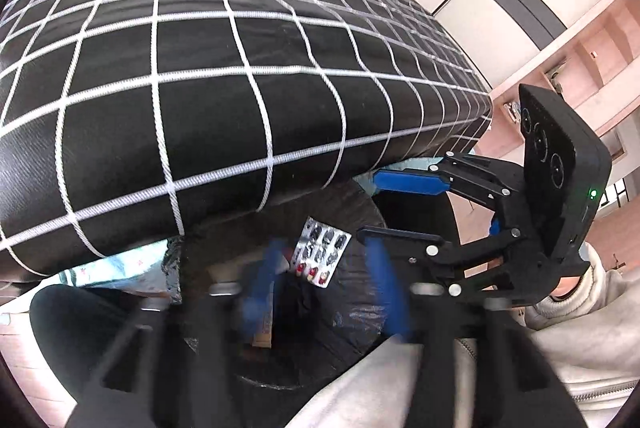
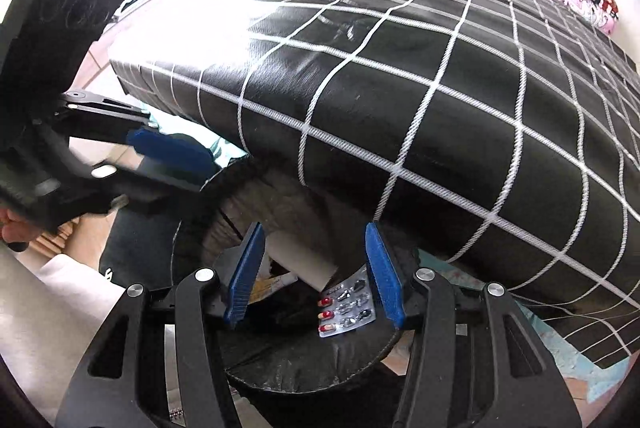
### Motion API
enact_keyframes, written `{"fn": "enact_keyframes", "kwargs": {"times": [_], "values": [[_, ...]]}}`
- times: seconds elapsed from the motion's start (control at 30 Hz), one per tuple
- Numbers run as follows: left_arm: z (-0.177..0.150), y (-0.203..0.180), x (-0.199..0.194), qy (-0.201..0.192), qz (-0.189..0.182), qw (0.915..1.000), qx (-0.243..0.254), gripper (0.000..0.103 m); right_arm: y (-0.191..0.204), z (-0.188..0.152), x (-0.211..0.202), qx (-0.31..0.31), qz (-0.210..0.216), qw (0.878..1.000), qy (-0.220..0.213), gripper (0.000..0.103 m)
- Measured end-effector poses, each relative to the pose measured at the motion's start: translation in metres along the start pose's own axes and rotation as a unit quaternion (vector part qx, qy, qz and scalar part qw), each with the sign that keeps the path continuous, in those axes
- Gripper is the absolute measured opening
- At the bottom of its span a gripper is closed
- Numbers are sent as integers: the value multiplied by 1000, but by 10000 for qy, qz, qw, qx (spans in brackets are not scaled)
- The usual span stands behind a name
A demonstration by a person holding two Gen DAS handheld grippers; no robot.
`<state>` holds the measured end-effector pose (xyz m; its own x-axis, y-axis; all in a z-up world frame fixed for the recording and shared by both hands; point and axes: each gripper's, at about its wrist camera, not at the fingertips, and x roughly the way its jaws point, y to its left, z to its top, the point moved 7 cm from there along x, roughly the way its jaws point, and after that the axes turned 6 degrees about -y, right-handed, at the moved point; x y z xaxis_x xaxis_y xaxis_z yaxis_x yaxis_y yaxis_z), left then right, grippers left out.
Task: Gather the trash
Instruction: 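Open both tools to drop the blister pack and pig into the bin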
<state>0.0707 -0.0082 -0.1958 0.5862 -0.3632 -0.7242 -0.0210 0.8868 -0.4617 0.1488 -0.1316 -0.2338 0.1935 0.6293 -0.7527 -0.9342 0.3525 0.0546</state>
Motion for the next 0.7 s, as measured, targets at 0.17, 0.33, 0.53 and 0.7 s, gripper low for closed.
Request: {"fn": "enact_keyframes", "kwargs": {"times": [0.17, 0.33, 0.53, 0.7], "values": [[9, -9, -10, -120, -75, 9998, 138, 59, -6, 13, -15, -29, -76, 9998, -193, 52], [22, -14, -21, -284, -5, 9991, 301, 59, -11, 29, -34, -70, -155, 9989, -441, 52], [38, -14, -32, -479, 120, 9981, 380, 59, -16, 43, -47, -132, -237, 9975, -654, 52], [49, -10, -42, -616, 191, 9969, 450, 59, -22, 55, -52, -190, -303, 9963, -781, 52]]}}
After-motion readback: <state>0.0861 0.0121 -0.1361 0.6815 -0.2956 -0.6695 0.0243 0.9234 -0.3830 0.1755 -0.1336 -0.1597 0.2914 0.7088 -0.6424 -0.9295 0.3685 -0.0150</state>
